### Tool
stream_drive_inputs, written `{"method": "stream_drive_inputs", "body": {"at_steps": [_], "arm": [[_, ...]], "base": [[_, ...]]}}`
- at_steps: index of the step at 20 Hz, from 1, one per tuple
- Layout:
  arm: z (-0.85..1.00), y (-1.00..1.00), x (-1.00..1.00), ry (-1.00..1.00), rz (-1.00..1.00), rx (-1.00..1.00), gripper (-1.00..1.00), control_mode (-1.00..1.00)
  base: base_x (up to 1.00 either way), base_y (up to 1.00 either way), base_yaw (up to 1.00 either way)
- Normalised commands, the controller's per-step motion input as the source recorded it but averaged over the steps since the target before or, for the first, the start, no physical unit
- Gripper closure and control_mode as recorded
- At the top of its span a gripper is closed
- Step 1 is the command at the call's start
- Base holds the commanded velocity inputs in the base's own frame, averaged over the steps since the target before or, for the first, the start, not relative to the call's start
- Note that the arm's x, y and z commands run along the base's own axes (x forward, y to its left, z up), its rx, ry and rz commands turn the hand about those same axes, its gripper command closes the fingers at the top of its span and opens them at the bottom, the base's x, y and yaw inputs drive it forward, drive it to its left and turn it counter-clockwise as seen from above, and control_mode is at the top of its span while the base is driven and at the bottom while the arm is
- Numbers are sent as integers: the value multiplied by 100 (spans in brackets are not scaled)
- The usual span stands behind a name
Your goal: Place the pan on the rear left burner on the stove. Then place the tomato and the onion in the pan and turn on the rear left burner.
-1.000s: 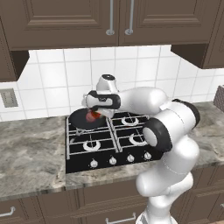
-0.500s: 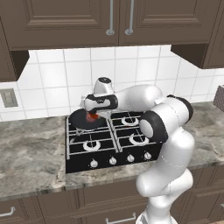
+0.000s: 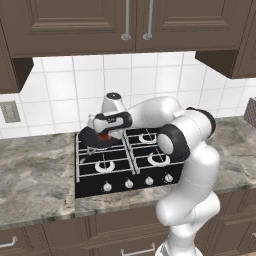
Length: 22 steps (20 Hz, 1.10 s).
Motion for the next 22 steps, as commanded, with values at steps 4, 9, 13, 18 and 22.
{"method": "stream_drive_inputs", "body": {"at_steps": [4,9,13,18,22], "arm": [[-17,7,6,0,0,-1,100,-100],[-15,8,9,0,0,-1,100,-100],[-14,8,10,0,0,-2,100,-100],[-18,11,15,0,0,-2,100,-100],[-16,9,16,0,0,-1,100,-100]], "base": [[0,0,0],[0,0,0],[0,0,0],[0,0,0],[0,0,0]]}}
